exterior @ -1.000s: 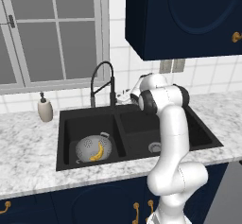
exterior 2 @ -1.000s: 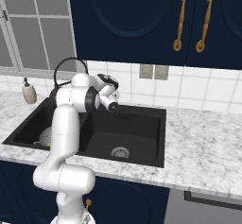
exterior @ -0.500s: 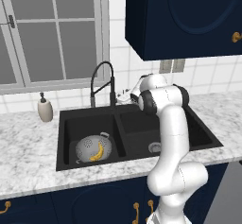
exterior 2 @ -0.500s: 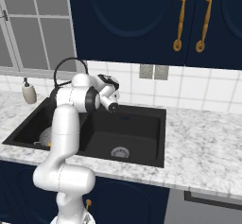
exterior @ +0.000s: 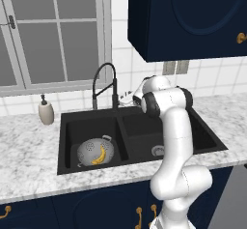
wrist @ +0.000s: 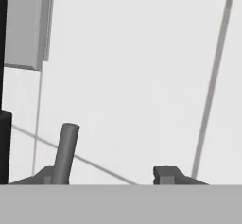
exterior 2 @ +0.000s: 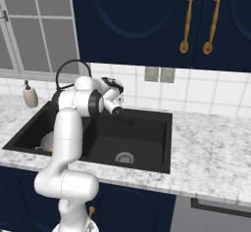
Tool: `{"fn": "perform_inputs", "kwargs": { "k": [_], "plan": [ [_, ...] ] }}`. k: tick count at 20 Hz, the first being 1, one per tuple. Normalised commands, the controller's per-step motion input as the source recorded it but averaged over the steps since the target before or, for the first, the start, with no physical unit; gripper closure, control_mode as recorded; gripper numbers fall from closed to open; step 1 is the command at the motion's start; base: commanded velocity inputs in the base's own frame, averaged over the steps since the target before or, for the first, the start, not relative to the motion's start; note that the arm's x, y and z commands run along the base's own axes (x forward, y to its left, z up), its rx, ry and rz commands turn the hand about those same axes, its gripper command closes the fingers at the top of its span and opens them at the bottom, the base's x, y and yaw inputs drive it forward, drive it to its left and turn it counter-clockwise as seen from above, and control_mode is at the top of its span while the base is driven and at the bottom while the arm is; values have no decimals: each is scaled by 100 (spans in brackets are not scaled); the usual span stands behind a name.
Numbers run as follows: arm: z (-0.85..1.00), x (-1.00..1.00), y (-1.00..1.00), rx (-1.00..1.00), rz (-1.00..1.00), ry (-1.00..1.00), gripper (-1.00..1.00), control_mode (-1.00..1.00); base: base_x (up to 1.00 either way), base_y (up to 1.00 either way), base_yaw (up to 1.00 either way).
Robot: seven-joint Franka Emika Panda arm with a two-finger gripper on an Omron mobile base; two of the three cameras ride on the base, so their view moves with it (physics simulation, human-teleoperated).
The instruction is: Put the colander in the sink, put the banana in the colander, and turn on the sink faucet and pour water over the colander.
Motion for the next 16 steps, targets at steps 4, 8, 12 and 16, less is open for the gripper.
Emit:
{"fn": "perform_inputs", "kwargs": {
  "k": [4, 8, 12, 16],
  "plan": [
    [0, 9, -9, 3, 0, 0, 100, -100, 0, 0, 0],
    [0, 11, -18, 5, -2, 0, 100, -100, 0, 0, 0],
    [0, 6, -37, 4, -3, 0, 100, -100, 0, 0, 0],
    [0, 5, -47, 3, -4, 0, 100, -100, 0, 0, 0]
  ]
}}
